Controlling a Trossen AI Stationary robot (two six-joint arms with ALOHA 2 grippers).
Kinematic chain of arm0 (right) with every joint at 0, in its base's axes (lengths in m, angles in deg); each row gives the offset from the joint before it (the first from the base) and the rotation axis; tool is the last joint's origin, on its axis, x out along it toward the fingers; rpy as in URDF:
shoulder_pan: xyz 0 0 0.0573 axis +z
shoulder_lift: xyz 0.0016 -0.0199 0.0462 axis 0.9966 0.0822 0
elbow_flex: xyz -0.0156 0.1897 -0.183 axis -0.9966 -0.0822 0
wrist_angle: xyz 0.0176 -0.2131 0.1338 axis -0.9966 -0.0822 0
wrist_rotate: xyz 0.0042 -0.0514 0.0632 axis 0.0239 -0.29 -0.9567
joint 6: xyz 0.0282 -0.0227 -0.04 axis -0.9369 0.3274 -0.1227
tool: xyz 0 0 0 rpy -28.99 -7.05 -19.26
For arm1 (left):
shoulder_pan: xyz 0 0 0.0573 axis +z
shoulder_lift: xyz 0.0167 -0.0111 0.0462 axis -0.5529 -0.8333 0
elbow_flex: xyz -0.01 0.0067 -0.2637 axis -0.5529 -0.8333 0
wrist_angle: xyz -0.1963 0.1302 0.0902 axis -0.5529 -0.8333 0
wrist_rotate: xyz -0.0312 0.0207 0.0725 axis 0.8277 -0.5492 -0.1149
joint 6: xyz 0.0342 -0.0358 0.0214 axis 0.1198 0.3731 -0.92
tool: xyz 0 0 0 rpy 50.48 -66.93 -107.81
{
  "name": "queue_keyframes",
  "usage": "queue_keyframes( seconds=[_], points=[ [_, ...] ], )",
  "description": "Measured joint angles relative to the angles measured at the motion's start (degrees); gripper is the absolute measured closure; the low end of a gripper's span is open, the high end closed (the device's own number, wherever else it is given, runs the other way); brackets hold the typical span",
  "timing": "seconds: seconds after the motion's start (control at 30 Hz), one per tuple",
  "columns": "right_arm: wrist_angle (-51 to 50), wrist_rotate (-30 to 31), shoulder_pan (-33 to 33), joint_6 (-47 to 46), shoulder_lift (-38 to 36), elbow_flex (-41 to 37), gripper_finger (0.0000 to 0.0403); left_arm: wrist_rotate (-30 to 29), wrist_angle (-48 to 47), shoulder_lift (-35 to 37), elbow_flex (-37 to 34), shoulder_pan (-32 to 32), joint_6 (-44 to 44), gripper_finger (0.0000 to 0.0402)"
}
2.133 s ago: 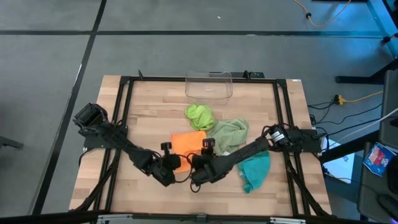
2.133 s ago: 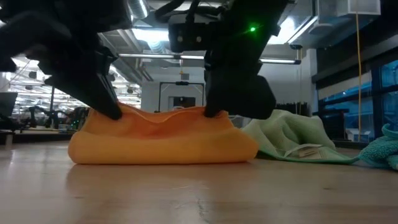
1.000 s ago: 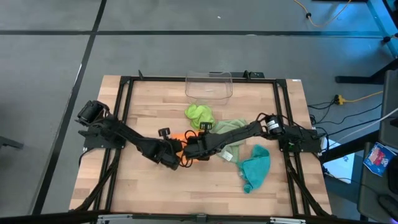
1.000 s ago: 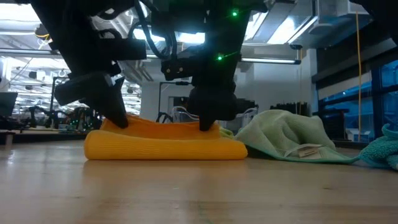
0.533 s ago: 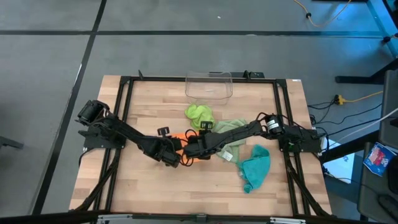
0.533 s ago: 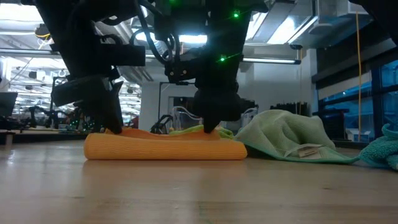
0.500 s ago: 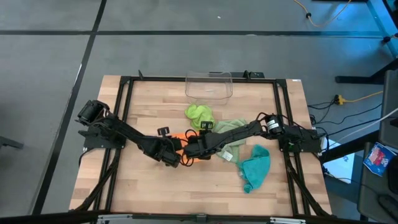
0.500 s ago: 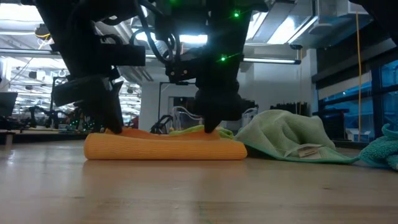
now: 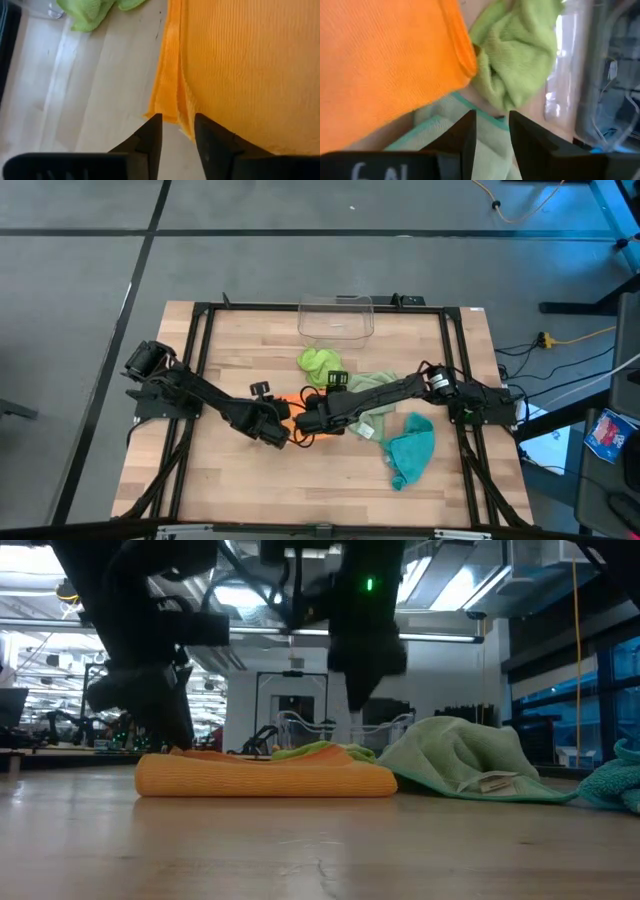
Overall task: Fold microfiber towels
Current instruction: Fold the orange microfiber towel, then put the orange microfiber towel into the transparent bin
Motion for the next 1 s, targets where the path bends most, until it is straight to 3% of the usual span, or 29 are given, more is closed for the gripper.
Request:
queue_keyframes(
  seconds=[0.17,0.43,0.73,1.0],
  points=[
    [-11.35,-0.61,3.26,-5.77,-0.06,5.25,0.0284,0.16,-2.98,3.9,1.44,-3.74,2.21,0.0296],
    [-10.31,-7.46,9.73,-5.68,-0.74,6.43,0.0284,4.54,-6.38,13.95,2.59,-12.08,3.26,0.0296],
    [9.59,-8.66,14.27,-7.2,-0.7,3.07,0.0284,5.71,-7.31,18.67,2.62,-20.05,1.53,0.0296],
    [26.67,-10.96,15.28,0.16,-0.71,3.09,0.0273,5.01,-7.27,18.68,2.62,-22.21,1.68,0.0296]
  ],
)
